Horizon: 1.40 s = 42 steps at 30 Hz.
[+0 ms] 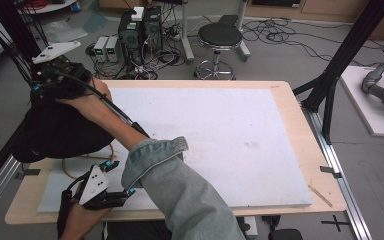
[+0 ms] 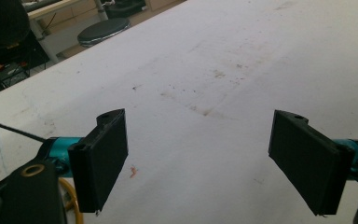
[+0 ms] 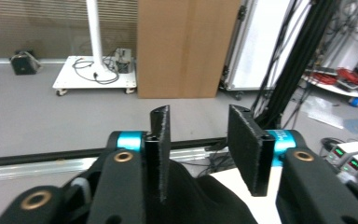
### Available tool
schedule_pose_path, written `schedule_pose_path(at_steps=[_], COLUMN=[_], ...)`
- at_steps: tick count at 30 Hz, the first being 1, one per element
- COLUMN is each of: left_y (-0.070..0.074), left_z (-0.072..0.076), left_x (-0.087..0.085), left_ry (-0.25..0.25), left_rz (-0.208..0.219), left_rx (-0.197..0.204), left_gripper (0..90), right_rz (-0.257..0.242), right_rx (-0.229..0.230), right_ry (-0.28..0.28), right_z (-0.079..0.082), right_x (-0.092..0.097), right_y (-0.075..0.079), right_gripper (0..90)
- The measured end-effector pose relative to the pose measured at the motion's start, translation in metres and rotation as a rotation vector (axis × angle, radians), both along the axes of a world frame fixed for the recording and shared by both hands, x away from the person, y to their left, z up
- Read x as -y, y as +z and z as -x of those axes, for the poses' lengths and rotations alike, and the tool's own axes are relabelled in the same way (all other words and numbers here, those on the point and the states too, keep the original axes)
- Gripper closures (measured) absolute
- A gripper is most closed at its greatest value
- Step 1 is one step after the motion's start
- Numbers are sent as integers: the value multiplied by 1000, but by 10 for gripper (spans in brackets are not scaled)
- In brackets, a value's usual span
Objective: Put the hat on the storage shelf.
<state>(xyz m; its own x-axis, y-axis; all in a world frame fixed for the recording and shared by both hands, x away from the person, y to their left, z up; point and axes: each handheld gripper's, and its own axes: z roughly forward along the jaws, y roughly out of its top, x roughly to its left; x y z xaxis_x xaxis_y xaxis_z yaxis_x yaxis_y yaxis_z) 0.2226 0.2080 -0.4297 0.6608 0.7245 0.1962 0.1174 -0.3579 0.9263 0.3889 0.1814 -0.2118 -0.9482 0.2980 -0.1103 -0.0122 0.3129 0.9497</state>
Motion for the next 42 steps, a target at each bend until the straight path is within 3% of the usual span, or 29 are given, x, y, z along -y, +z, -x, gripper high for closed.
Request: schedule_pose_path(at_steps=[13,21,23,28,29,30,31,33,42], left_y=[0,-1,-1,-2,-3,-3,-3,-3,-4], left_z=[-4,-6,-6,-7,-8,-8,-8,-8,-10], left_x=[3,4,4,5,6,6,6,5,4], left_ry=[-12,-14,-12,-16,-15,-13,-13,-12,-4], left_rz=[-16,-13,-9,-21,-22,-22,-23,-26,-29], left_rx=[-4,-5,-4,-10,-13,-14,-14,-14,-18], left_gripper=[199,199,199,199,199,199,199,199,199], right_rz=[-75,-94,-103,-122,-115,-115,-133,-135,-139], right_rx=[-16,-17,-14,-8,-5,-5,-5,0,7], right_ry=[-136,-219,-262,-300,-327,-327,-345,-356,-478], right_z=[-22,-31,-33,-34,-35,-35,-36,-36,-37], right_x=[66,106,125,152,166,166,180,187,254], right_y=[11,14,14,14,15,15,15,15,5], right_gripper=[459,405,369,329,299,299,288,277,193])
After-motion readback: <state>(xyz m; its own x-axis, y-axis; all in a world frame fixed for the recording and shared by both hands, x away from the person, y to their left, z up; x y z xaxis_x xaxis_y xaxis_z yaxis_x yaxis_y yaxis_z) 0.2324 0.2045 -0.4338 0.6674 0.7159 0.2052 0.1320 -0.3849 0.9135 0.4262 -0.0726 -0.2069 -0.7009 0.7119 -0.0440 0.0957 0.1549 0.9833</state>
